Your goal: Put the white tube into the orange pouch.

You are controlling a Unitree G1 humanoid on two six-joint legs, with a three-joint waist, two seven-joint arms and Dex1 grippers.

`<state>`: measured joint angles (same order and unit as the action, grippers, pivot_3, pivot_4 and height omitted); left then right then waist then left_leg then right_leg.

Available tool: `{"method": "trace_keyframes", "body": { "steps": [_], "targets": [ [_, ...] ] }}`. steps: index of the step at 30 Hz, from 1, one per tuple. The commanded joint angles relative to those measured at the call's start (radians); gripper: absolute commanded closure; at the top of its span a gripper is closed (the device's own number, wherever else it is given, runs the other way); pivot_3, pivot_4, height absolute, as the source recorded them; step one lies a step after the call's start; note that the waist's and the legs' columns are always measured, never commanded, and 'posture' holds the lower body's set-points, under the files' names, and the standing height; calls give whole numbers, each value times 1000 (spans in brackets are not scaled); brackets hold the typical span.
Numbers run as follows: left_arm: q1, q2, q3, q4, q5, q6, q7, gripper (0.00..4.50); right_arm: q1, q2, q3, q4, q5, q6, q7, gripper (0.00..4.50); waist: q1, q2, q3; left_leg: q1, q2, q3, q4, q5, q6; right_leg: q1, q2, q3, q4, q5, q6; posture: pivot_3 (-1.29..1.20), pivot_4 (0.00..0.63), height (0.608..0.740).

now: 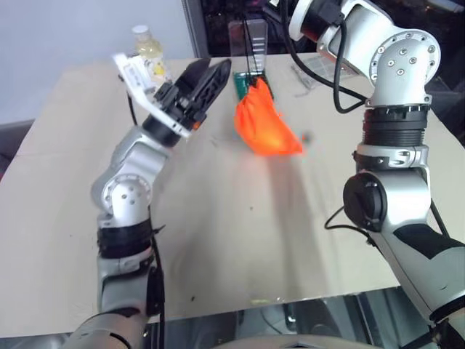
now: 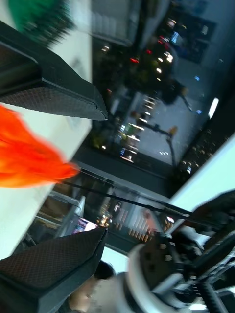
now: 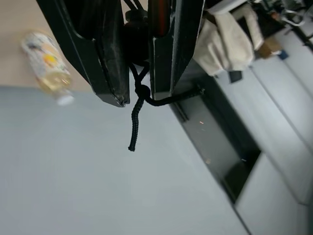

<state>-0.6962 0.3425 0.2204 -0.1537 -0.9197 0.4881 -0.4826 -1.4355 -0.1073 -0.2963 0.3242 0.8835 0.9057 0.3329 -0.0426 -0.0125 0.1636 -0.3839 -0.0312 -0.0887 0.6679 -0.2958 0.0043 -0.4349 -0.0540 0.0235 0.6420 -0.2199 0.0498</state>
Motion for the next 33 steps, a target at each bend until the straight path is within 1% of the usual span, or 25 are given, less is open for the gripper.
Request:
{"method": "trace_keyframes", "body": {
  "steps": [1, 2, 7, 10, 13, 14, 15, 16, 18, 20, 25, 31, 32, 33],
  "targets": [
    [-62, -24, -19, 31, 37, -44, -37, 900, -4, -23, 23, -78, 5, 1, 36, 4396, -1, 0, 0, 0, 0, 0, 0, 0, 0, 0, 0, 0, -1, 0, 0, 0, 150, 740],
    [-75, -31, -25, 45, 50, -52, -46, 900, 8, -24, 34, -87, 3, 9, 41, 4396, -1, 0, 0, 0, 0, 0, 0, 0, 0, 0, 0, 0, -1, 0, 0, 0, 150, 740],
    [-96, -60, -51, 63, 83, -52, -73, 900, 115, -64, 181, -194, -66, 48, 99, 4396, -2, 0, 0, 0, 0, 0, 1, 0, 0, 0, 0, 0, 1, 0, 0, 0, 150, 740],
    [-88, -65, -54, 58, 84, -35, -74, 900, 163, -60, 210, -235, -79, 61, 93, 4396, -1, 0, 0, 1, 0, 0, 2, 0, 0, 0, 0, 0, 1, 0, 0, 0, 150, 740],
    [-76, -76, -37, 56, 58, -15, -71, 1632, 192, -55, 216, -255, -87, 76, 80, 4396, 1, 0, 0, 1, 0, 0, 3, 0, 0, 0, 0, 0, 1, 0, 0, 0, 150, 740],
    [-71, -75, -33, 49, 50, -8, -79, 2025, 196, -54, 216, -258, -90, 77, 78, 4396, 1, 0, 0, 1, 0, 0, 3, 0, 0, 0, -1, 0, 1, 0, 0, 0, 150, 740],
    [-67, -73, -31, 43, 45, 0, -83, 2581, 199, -52, 214, -258, -94, 77, 75, 4396, 1, 0, 0, 0, 0, -1, 3, 0, 0, 0, -1, 0, 1, 0, 0, 0, 150, 740],
    [-64, -70, -31, 37, 44, 5, -84, 2852, 201, -51, 212, -258, -97, 77, 71, 4396, 1, 0, 0, 0, 0, -1, 3, 0, 0, 0, -1, 0, 1, 0, 0, 0, 150, 740],
    [-59, -65, -30, 31, 42, 14, -82, 3773, 201, -48, 206, -255, -104, 76, 67, 4396, 0, 0, 0, 0, 0, -1, 3, 0, 0, 0, -1, 0, 1, 0, 0, 0, 150, 740],
    [-51, -58, -27, 27, 45, 23, -82, 4472, 198, -47, 199, -243, -115, 67, 61, 4396, 0, 0, 0, 1, 0, -1, 2, 0, 0, 0, -1, 0, 1, 0, 0, 0, 150, 740],
    [-43, -52, -16, 21, 50, 26, -57, 4472, 195, -52, 179, -228, -136, 52, 47, 4396, 1, 0, 0, 1, 0, 0, 3, 0, 0, 0, -1, 0, 1, 0, 0, 0, 150, 740],
    [-32, -49, -21, 15, 62, 22, -45, 4472, 214, -61, 185, -239, -138, 60, 61, 4396, 1, 0, 0, 1, 0, 0, 3, 0, 0, 0, -1, 0, 1, 0, 0, 0, 150, 740],
    [-30, -49, -23, 12, 65, 21, -43, 4496, 217, -64, 186, -242, -137, 63, 66, 3897, 0, 0, 0, 1, 0, -1, 3, 0, 0, 0, -1, 0, 1, 0, 0, 0, 150, 740],
    [-29, -48, -24, 11, 68, 20, -42, 4500, 220, -67, 188, -245, -136, 63, 72, 3596, 1, 0, 0, 1, 0, -1, 3, 0, 0, 0, -1, 0, 1, 0, 0, 0, 150, 740]
  ]
}}
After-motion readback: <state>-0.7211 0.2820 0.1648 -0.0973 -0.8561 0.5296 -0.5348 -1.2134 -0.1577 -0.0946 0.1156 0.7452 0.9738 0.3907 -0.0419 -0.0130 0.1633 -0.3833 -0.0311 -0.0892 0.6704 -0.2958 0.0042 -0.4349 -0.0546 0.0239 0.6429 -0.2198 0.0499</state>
